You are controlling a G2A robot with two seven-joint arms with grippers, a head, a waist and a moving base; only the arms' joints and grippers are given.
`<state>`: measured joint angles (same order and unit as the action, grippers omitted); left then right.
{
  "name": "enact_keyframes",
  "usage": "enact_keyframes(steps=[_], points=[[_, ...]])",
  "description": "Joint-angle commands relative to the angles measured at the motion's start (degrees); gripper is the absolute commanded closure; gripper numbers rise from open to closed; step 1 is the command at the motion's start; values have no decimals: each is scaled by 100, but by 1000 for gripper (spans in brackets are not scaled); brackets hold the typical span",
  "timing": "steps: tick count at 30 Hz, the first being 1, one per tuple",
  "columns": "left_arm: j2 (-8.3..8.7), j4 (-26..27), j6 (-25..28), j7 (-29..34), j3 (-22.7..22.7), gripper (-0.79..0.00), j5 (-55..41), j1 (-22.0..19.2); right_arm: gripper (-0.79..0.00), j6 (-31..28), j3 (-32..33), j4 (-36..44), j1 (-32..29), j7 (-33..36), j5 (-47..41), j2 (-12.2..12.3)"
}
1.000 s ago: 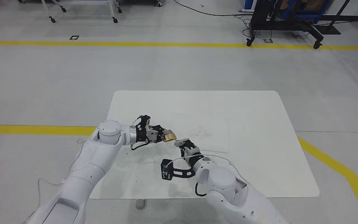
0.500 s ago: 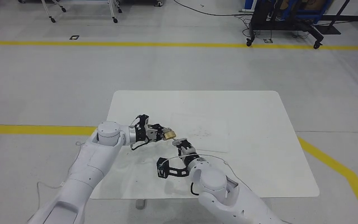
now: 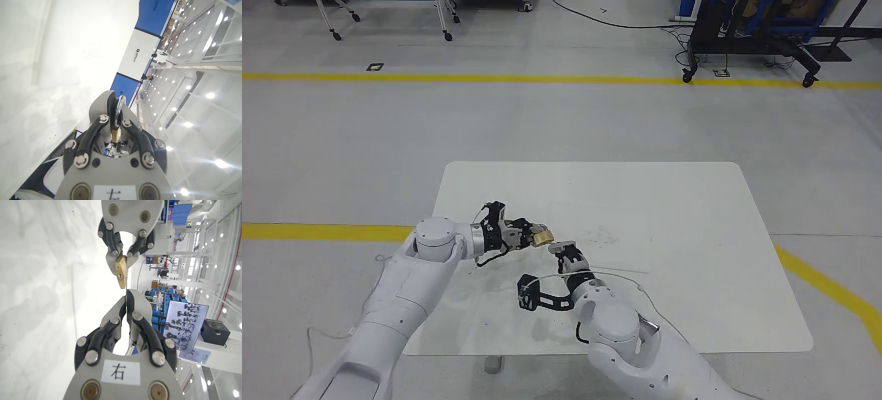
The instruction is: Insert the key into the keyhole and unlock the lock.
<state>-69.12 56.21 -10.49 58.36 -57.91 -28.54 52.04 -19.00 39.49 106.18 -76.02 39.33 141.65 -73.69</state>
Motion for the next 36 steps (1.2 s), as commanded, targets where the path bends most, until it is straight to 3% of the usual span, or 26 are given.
enact_keyframes(steps=[1,14,17,22,26,31,36], points=[[5,25,35,-38,-71,0,-124,42,0,211,8,-5,-65,-78,151,3],[-29,123,373,-390,-428,0,-936,165,0,354,38,22,-124,-186,143,7],[-45,48,426,-447,-484,0,-1095,154,0,750,-51,-313,-12,-465,1114,26],[-59,-2,415,-482,-467,0,-1060,124,0,1673,-428,-1013,57,-233,2730,-42],[-70,1,508,-575,-426,0,-911,98,0,1934,-636,-1329,140,116,3201,-185],[-70,47,661,-774,-393,0,-633,111,0,1805,-876,-1594,322,490,3436,-336],[-74,80,615,-773,-342,0,-469,112,0,1285,-1485,-1909,800,1214,3436,-425]])
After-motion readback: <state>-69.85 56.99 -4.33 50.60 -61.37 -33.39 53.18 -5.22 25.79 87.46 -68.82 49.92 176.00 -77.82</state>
